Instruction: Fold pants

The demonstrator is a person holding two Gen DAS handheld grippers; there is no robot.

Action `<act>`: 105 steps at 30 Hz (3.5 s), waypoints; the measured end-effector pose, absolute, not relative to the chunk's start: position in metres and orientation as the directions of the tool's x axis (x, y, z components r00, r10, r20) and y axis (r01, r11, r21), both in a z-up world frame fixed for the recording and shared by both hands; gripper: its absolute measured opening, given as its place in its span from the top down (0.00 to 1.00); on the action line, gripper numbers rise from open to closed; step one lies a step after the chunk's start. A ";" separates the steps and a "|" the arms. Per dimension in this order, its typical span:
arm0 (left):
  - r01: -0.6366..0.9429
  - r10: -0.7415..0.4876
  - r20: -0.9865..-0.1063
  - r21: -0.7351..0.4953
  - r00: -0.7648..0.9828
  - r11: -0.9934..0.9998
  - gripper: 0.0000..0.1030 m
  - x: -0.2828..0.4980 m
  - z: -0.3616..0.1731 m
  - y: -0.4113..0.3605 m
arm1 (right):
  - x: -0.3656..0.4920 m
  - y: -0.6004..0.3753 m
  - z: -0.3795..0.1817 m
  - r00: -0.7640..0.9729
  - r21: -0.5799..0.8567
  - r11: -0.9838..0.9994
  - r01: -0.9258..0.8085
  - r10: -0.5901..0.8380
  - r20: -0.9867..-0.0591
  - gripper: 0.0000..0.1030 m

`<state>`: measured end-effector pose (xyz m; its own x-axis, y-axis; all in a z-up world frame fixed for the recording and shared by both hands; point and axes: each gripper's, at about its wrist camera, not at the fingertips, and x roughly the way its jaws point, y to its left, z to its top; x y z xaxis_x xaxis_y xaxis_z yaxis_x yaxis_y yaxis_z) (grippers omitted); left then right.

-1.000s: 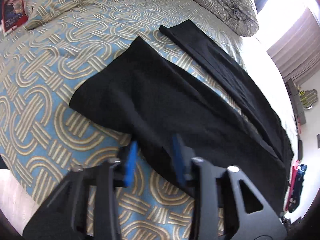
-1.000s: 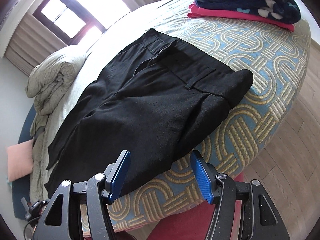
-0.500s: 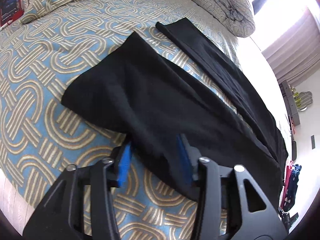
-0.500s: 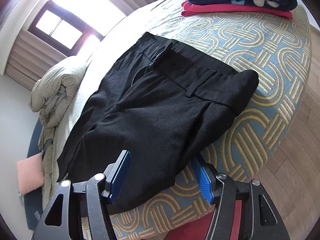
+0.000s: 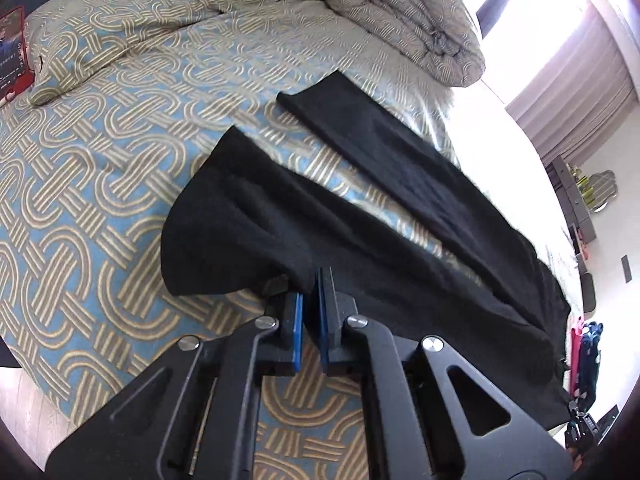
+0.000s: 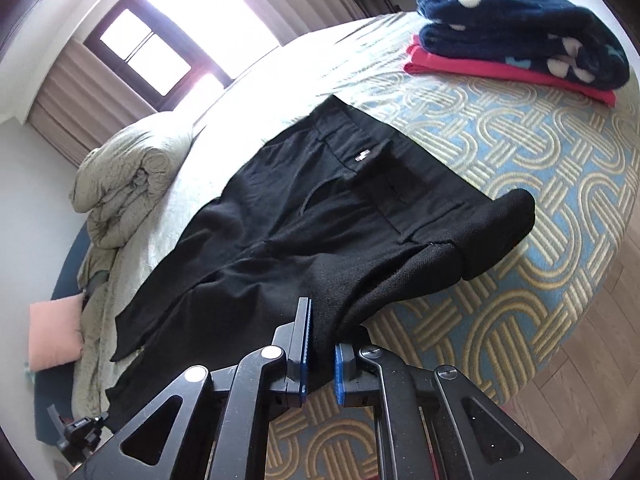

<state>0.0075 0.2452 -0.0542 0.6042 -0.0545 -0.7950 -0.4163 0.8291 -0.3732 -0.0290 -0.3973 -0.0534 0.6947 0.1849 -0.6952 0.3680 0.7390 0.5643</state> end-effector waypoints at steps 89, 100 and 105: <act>0.424 -0.524 -0.788 -0.374 0.323 0.825 0.79 0.163 -0.085 -0.162 | 0.186 -0.510 -0.097 0.612 0.648 0.595 0.475 0.305 -0.730 0.83; 0.649 -0.584 -0.784 -0.334 0.211 0.683 0.79 0.089 -0.074 -0.237 | 0.089 -0.556 -0.028 0.688 0.485 0.736 0.473 0.034 -0.724 0.80; 0.634 -0.527 -0.835 -0.324 0.156 0.702 0.79 0.087 -0.105 -0.253 | 0.050 -0.577 -0.101 0.578 0.484 0.666 0.568 0.097 -0.811 0.62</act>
